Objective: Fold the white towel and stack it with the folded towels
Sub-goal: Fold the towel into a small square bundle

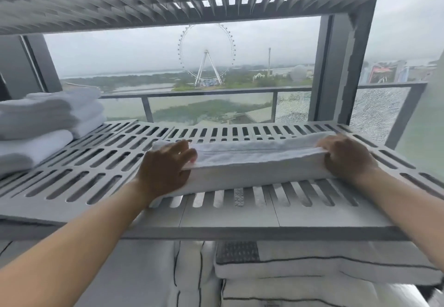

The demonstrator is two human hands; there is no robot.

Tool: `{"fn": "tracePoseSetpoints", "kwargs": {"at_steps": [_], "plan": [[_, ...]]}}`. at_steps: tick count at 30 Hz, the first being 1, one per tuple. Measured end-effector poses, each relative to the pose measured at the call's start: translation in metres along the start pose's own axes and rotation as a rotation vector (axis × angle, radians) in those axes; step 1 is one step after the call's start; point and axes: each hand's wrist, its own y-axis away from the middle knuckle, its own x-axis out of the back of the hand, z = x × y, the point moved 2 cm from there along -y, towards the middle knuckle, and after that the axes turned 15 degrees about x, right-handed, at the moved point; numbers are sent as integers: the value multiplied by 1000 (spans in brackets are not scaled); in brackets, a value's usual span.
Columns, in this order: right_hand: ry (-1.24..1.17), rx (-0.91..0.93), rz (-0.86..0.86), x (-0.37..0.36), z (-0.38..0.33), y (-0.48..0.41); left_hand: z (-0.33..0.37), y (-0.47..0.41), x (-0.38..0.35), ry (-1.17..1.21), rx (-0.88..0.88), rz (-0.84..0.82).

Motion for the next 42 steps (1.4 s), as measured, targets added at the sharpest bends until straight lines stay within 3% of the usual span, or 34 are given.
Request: {"fn": "tracePoseSetpoints", "kwargs": {"at_steps": [5, 11, 16, 22, 28, 32, 35, 39, 42], "plan": [[-15, -57, -42, 0, -4, 5, 8, 17, 13, 92, -26, -7], [-204, 332, 16, -4, -32, 7, 9, 26, 7, 96, -38, -113], [-216, 269, 73, -11, -22, 8, 3, 19, -7, 41, -28, -140], [-189, 193, -201, -17, -29, -3, 7, -10, -35, -262, 297, -348], [-113, 279, 39, -9, -35, 8, 20, -18, -56, -256, 216, -360], [-116, 221, 40, -4, -36, 9, 4, -14, -56, -367, 242, -455], [-197, 248, -2, 4, -41, 3, 6, -9, -52, -228, 301, -521], [-372, 156, 80, 8, -58, -32, 20, -24, -46, -86, 262, -459], [-403, 125, -79, -5, -80, -61, 41, -46, -54, 92, 231, -537]]}}
